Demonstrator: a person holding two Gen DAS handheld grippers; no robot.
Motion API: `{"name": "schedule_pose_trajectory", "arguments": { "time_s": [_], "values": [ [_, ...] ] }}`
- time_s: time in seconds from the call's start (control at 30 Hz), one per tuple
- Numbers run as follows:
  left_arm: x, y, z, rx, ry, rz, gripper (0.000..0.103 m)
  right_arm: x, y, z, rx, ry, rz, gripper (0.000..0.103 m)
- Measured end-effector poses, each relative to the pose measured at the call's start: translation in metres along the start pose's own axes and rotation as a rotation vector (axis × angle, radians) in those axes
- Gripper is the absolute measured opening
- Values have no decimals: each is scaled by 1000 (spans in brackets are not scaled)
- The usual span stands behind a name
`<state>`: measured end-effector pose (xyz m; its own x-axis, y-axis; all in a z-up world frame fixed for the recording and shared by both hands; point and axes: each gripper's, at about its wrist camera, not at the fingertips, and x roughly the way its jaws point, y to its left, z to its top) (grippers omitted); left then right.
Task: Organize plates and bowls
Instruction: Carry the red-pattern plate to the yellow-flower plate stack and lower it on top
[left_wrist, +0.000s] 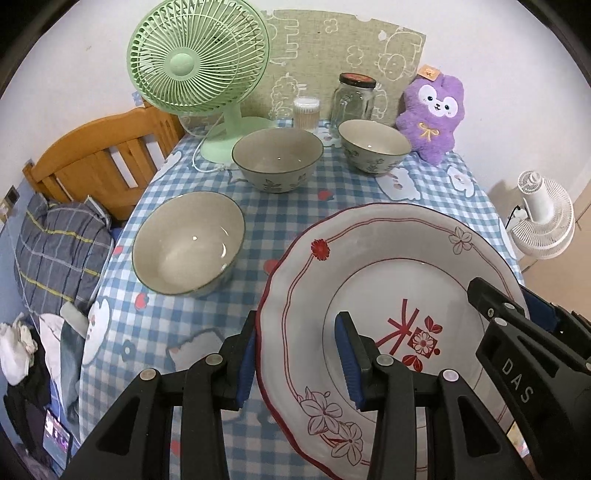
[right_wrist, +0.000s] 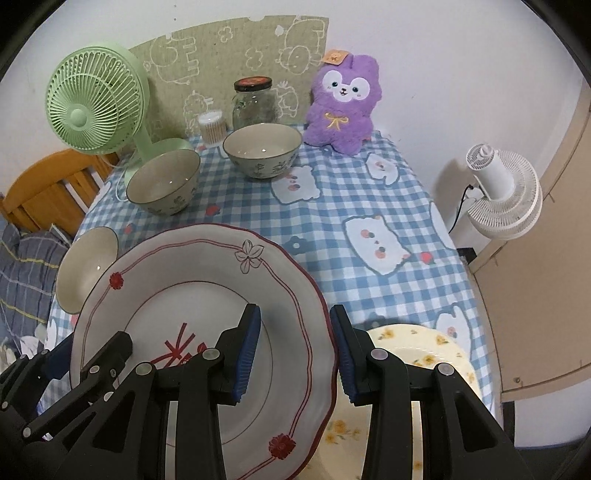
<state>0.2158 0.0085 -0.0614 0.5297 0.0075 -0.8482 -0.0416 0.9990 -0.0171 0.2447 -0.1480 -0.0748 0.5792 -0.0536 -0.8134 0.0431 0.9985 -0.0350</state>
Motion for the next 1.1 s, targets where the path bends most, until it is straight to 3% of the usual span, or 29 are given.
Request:
{"name": "schedule_pose_trajectory", "arguments": {
  "time_s": [0.6, 1.1],
  "values": [
    [-25, -74, -26, -14, -44, 14, 40, -20, -75, -23, -29, -1, -2, 42],
    [-19, -131, -47, -4, -10, -3, 40, -19, -137, -40, -22, 17, -22, 42]
  ]
}}
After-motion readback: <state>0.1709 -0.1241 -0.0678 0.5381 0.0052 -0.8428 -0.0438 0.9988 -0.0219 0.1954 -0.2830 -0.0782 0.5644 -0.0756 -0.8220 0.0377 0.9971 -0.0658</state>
